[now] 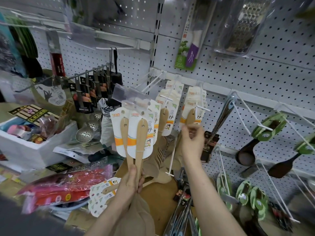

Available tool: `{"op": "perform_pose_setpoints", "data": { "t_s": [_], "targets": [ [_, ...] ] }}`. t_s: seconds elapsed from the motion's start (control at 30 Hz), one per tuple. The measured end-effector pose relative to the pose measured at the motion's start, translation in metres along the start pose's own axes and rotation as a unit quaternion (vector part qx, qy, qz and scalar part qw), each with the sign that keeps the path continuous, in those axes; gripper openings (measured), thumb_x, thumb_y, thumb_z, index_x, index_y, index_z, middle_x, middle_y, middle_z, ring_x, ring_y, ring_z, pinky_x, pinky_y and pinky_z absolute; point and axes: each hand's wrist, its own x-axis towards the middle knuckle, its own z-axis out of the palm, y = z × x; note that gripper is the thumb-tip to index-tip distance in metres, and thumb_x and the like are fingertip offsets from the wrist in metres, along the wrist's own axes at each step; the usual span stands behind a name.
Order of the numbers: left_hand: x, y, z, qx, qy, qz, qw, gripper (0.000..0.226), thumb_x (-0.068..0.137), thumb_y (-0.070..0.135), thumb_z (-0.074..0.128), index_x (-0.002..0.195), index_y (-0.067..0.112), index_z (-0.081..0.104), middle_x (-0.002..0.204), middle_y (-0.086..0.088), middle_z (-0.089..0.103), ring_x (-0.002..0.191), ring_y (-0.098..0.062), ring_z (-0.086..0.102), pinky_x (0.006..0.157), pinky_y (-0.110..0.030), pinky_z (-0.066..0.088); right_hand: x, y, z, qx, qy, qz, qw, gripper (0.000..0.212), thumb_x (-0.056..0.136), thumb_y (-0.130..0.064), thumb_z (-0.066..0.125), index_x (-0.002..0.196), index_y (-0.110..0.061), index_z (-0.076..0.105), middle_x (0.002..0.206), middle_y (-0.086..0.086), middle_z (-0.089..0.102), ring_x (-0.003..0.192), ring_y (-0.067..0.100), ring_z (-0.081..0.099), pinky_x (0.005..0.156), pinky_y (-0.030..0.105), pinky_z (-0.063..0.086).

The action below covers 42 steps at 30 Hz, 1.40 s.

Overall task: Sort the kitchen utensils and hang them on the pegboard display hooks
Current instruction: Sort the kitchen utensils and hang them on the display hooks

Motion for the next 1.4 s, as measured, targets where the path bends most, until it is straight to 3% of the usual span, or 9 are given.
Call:
{"op": "perform_pose_setpoints", "data": {
  "t_s": [0.1, 0.23, 0.4, 0.5, 0.63, 0.7, 0.83, 1.1, 1.4],
  "targets": [
    [-0.005, 0.002, 0.005, 0.004, -0.013, 0.013, 1.000, 0.054, 0.085, 0.058, 0.039, 0.081, 0.005, 0.050, 0.055, 0.001, 0.039, 0.049, -0.014, 0.034, 0.051, -0.028, 0.030, -0.029, -0.009, 0.007, 0.027, -0.135, 0.009, 0.990, 0.008, 0.096, -0.029, 0.060, 0.092, -0.026, 0.065, 0.086, -0.007, 0.067, 0.082, 0.012, 0.061, 0.073, 0.024, 0.048],
    [-0.011, -0.002, 0.006, 0.010, -0.015, 0.014, 1.000, 0.055, 0.077, 0.064, 0.048, 0.072, 0.009, 0.046, 0.053, 0.003, 0.041, 0.049, -0.013, 0.036, 0.051, -0.029, 0.029, -0.047, -0.025, 0.011, 0.082, -0.183, 0.015, 0.980, 0.007, 0.091, -0.022, 0.069, 0.094, -0.016, 0.067, 0.080, -0.004, 0.065, 0.070, 0.008, 0.056, 0.066, 0.022, 0.046],
    [-0.012, -0.006, 0.005, 0.038, -0.032, 0.047, 0.998, 0.059, 0.073, 0.068, 0.047, 0.071, 0.009, 0.047, 0.055, 0.000, 0.043, 0.048, -0.013, 0.038, 0.048, -0.025, 0.032, -0.049, -0.033, 0.003, 0.129, -0.179, 0.048, 0.974, 0.028, 0.088, -0.017, 0.072, 0.110, -0.017, 0.055, 0.084, 0.001, 0.074, 0.077, 0.012, 0.067, 0.071, 0.027, 0.055],
    [-0.013, -0.007, 0.006, 0.055, -0.039, 0.060, 0.996, 0.061, 0.074, 0.069, 0.045, 0.068, 0.008, 0.046, 0.054, -0.001, 0.043, 0.047, -0.014, 0.039, 0.047, -0.024, 0.034, -0.050, -0.035, -0.003, 0.153, -0.176, 0.068, 0.970, 0.003, 0.092, -0.017, 0.067, 0.095, -0.016, 0.068, 0.091, 0.000, 0.075, 0.083, 0.012, 0.068, 0.075, 0.027, 0.054],
    [-0.018, -0.004, 0.010, 0.107, -0.017, 0.057, 0.993, 0.051, 0.092, 0.057, 0.038, 0.074, 0.014, 0.057, 0.059, 0.005, 0.053, 0.057, -0.010, 0.050, 0.052, -0.012, 0.038, -0.045, -0.032, -0.015, 0.169, -0.159, 0.084, 0.969, 0.022, 0.095, -0.024, 0.064, 0.075, -0.026, 0.072, 0.086, 0.003, 0.072, 0.085, 0.021, 0.063, 0.086, 0.046, 0.049],
    [-0.018, -0.004, 0.009, 0.133, 0.007, 0.056, 0.990, 0.042, 0.100, 0.044, 0.036, 0.079, 0.017, 0.061, 0.069, 0.004, 0.058, 0.066, -0.007, 0.053, 0.054, -0.007, 0.038, -0.041, -0.034, -0.023, 0.169, -0.134, 0.084, 0.973, 0.027, 0.096, -0.023, 0.062, 0.071, -0.028, 0.072, 0.084, 0.002, 0.072, 0.083, 0.021, 0.063, 0.082, 0.044, 0.049],
    [-0.013, -0.008, 0.005, 0.069, 0.045, 0.043, 0.996, 0.044, 0.071, 0.070, 0.042, 0.056, 0.029, 0.052, 0.050, 0.003, 0.042, 0.048, -0.014, 0.039, 0.053, -0.031, 0.030, -0.025, -0.039, -0.041, 0.163, -0.070, 0.074, 0.981, 0.032, 0.096, -0.022, 0.061, 0.067, -0.029, 0.071, 0.075, 0.002, 0.069, 0.073, 0.022, 0.059, 0.070, 0.040, 0.044],
    [-0.013, -0.007, 0.007, 0.018, 0.067, 0.031, 0.997, 0.049, 0.090, 0.055, 0.045, 0.069, 0.011, 0.048, 0.051, 0.005, 0.043, 0.048, -0.014, 0.036, 0.051, -0.029, 0.026, -0.001, -0.037, -0.050, 0.100, -0.023, 0.041, 0.994, 0.024, 0.096, -0.024, 0.062, 0.073, -0.024, 0.069, 0.070, -0.005, 0.069, 0.070, 0.017, 0.059, 0.069, 0.037, 0.045],
    [-0.007, -0.002, 0.003, -0.007, 0.090, 0.022, 0.996, 0.072, 0.068, 0.077, 0.036, 0.073, 0.007, 0.049, 0.048, 0.006, 0.039, 0.041, -0.010, 0.031, 0.040, -0.020, 0.025, 0.009, -0.026, -0.046, 0.040, -0.004, -0.011, 0.999, 0.020, 0.097, -0.026, 0.060, 0.079, -0.025, 0.068, 0.071, -0.012, 0.071, 0.068, 0.002, 0.063, 0.065, 0.019, 0.049]
  ]
}}
